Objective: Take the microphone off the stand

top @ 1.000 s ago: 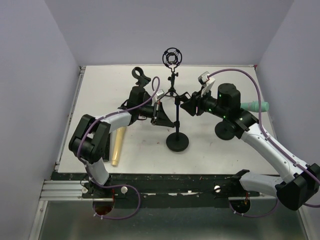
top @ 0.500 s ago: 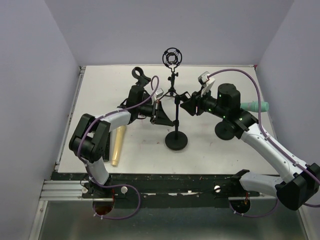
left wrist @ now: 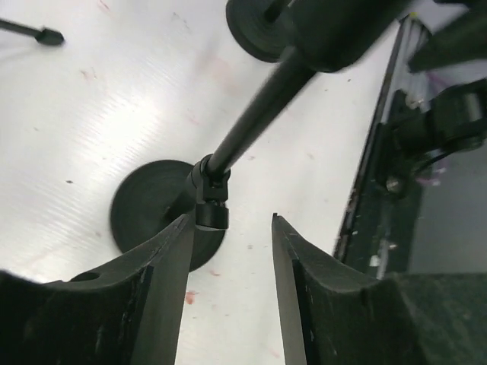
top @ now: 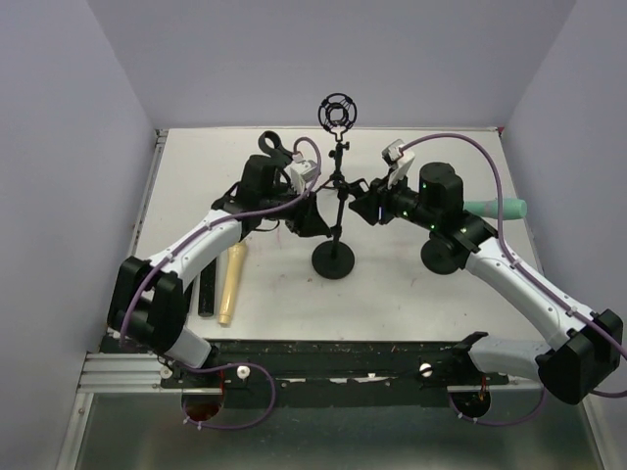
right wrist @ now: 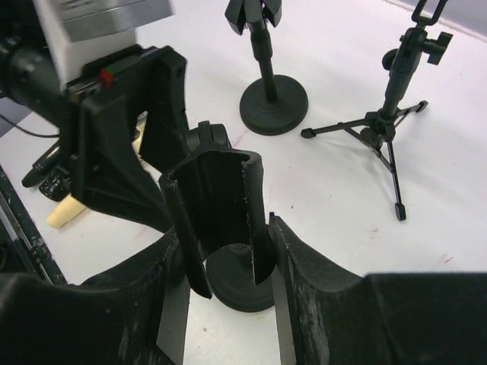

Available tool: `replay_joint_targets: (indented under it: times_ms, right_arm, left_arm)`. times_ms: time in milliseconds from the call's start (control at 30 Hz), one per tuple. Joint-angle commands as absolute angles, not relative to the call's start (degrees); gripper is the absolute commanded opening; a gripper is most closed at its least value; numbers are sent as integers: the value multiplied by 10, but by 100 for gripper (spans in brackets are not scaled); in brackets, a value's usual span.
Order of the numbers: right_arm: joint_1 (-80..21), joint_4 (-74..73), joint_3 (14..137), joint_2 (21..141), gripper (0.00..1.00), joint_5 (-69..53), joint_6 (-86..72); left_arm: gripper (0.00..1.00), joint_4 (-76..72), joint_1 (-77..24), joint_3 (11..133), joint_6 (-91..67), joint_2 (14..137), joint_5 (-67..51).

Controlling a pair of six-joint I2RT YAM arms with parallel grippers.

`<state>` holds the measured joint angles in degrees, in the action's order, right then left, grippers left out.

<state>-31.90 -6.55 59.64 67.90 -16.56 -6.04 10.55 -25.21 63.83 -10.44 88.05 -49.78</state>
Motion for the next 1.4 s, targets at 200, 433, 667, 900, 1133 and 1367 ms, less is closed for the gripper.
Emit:
replay_joint_targets:
  times_ms: [200, 433, 667, 900, 1133, 1367]
  right_arm:
    - [-320, -36, 609, 700, 30, -140, -97]
    - [-320, -37, 627, 719, 30, -135, -120]
    - [-320, -37, 632, 725, 29, -134, -124]
    - [-320, -38, 630, 722, 29, -135, -127]
    - [-320, -39, 627, 721, 29, -133, -128]
    - [-320, -38, 624, 720, 29, -132, -129]
  left_arm:
    - [59, -95, -336, 438, 411, 725, -306]
    - [55, -303, -376, 319, 634, 697, -269]
    - [51, -395, -400, 281, 731, 727, -242]
    - [45, -374, -406, 290, 769, 758, -215]
    - [48, -341, -407, 277, 793, 745, -227]
    - [44, -312, -406, 289, 795, 752, -194]
